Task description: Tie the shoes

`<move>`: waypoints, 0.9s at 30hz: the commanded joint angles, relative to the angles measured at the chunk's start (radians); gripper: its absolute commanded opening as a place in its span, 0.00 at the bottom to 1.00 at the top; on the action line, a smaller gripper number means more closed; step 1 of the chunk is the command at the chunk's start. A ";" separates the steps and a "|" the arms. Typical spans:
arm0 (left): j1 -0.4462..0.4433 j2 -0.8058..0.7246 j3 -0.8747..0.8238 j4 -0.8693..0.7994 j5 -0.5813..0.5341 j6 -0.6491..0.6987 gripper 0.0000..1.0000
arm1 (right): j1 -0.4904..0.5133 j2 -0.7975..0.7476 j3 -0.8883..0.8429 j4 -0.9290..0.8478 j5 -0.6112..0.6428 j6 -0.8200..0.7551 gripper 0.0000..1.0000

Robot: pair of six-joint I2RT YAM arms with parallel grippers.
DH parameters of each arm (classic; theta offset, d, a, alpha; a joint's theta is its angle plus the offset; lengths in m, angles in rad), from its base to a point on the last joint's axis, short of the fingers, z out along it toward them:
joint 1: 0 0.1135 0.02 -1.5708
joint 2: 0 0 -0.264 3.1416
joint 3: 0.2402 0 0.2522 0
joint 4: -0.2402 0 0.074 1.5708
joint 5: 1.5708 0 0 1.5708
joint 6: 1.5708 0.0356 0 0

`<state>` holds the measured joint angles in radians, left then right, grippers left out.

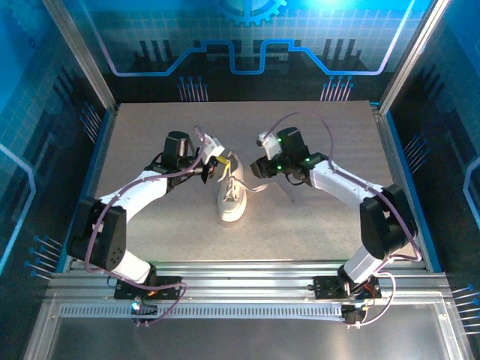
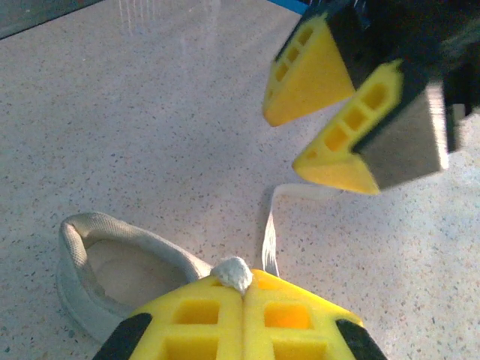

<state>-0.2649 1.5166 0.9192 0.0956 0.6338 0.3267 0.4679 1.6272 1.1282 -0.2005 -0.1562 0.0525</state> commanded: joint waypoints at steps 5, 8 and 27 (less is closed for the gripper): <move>-0.007 -0.020 -0.010 0.062 0.047 -0.050 0.00 | -0.100 0.117 0.032 -0.409 0.226 0.055 0.56; -0.007 -0.016 -0.009 0.066 0.050 -0.055 0.00 | -0.100 0.175 0.058 -0.448 0.250 0.053 0.57; -0.015 -0.067 -0.086 0.116 0.055 -0.078 0.00 | -0.033 0.265 0.449 -0.588 0.239 0.004 0.00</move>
<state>-0.2672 1.4860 0.8612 0.1555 0.6525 0.2596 0.4019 1.9415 1.4506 -0.7555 0.1219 0.0597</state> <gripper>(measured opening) 0.039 0.049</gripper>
